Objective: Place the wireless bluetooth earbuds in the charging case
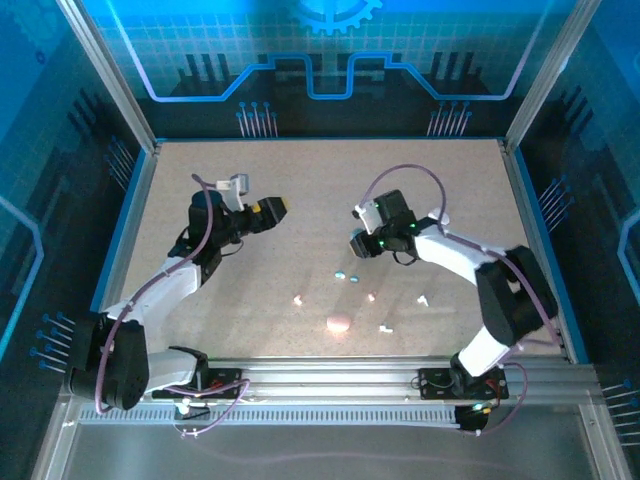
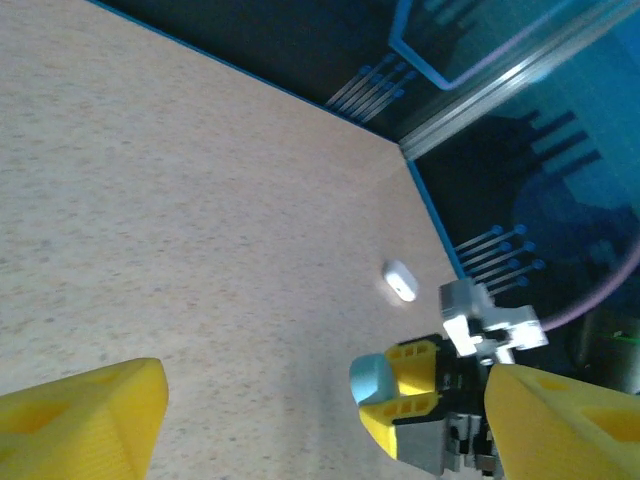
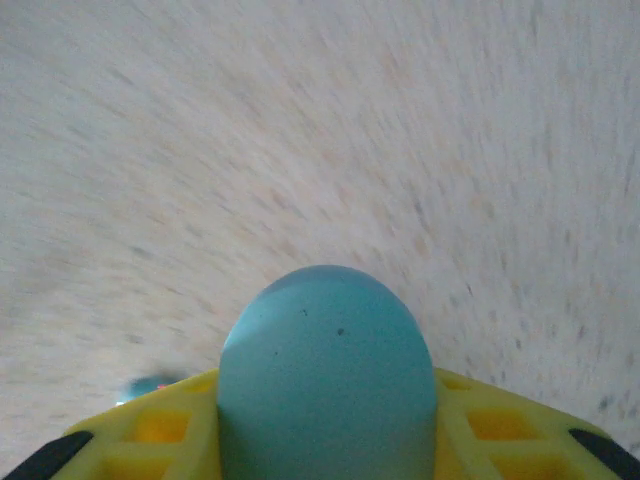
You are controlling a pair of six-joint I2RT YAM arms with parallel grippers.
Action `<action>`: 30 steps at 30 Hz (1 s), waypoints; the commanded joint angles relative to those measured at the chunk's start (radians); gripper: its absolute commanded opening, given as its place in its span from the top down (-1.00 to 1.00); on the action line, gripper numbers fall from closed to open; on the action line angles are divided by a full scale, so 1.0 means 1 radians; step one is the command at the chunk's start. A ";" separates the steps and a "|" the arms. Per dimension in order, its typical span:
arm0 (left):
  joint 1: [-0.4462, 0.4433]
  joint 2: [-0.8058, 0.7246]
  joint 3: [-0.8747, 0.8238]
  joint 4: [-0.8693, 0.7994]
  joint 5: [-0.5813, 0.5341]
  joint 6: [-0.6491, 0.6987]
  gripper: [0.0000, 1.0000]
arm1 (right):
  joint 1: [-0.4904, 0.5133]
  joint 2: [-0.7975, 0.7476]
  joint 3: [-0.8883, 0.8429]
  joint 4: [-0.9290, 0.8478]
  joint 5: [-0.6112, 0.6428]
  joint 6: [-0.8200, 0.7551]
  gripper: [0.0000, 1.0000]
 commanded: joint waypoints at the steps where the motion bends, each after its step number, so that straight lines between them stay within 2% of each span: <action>1: -0.054 0.024 0.089 -0.042 0.063 -0.040 -0.61 | 0.019 -0.119 -0.018 0.168 -0.198 -0.151 0.30; 8: -0.170 0.073 0.217 -0.111 0.099 -0.046 -0.48 | 0.026 -0.231 0.008 0.186 -0.311 -0.263 0.31; 15: -0.243 0.135 0.299 -0.169 0.113 -0.026 -0.36 | 0.038 -0.255 0.041 0.177 -0.321 -0.308 0.33; 25: -0.295 0.202 0.386 -0.276 0.119 0.017 -0.28 | 0.058 -0.252 0.046 0.226 -0.254 -0.297 0.33; 30: -0.304 0.210 0.402 -0.304 0.124 0.017 -0.01 | 0.068 -0.250 0.043 0.247 -0.197 -0.305 0.34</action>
